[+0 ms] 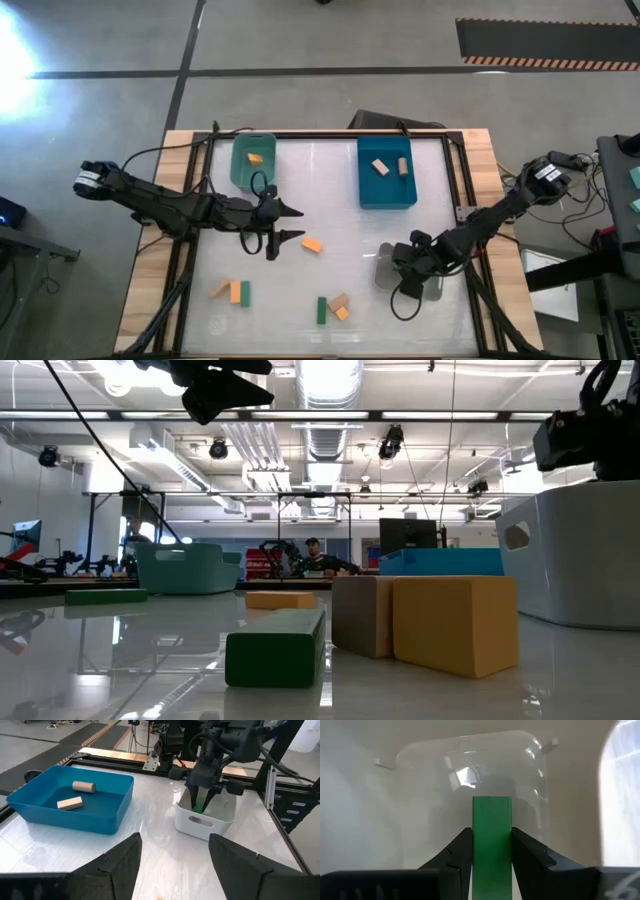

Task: Sort & place blocks by color
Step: Put the green wooden block into the gray bin, then put the yellow wooden block into the light blue bin

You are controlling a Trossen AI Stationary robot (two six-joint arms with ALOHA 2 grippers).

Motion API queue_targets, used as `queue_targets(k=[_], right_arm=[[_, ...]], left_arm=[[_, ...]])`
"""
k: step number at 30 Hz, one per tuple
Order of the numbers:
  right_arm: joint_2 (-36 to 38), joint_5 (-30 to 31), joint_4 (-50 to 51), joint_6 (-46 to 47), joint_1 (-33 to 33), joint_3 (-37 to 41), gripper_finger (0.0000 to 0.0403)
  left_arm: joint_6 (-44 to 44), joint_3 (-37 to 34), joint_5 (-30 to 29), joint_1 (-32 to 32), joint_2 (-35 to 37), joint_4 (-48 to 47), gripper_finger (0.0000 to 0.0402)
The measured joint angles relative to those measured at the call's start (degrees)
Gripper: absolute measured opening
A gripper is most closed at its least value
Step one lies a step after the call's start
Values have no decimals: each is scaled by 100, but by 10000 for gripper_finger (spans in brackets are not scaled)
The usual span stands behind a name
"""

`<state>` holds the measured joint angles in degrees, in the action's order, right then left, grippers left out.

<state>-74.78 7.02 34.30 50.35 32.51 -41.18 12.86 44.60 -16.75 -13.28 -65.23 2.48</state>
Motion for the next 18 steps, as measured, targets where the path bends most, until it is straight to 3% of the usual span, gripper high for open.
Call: queue_targets(k=[10, 18], right_arm=[[4, 1, -36, 13, 0, 34, 104], [10, -21, -34, 65, 0, 34, 147]], left_arm=[[-18, 0, 0, 2, 2, 2, 217], [-18, 0, 0, 2, -16, 2, 217]])
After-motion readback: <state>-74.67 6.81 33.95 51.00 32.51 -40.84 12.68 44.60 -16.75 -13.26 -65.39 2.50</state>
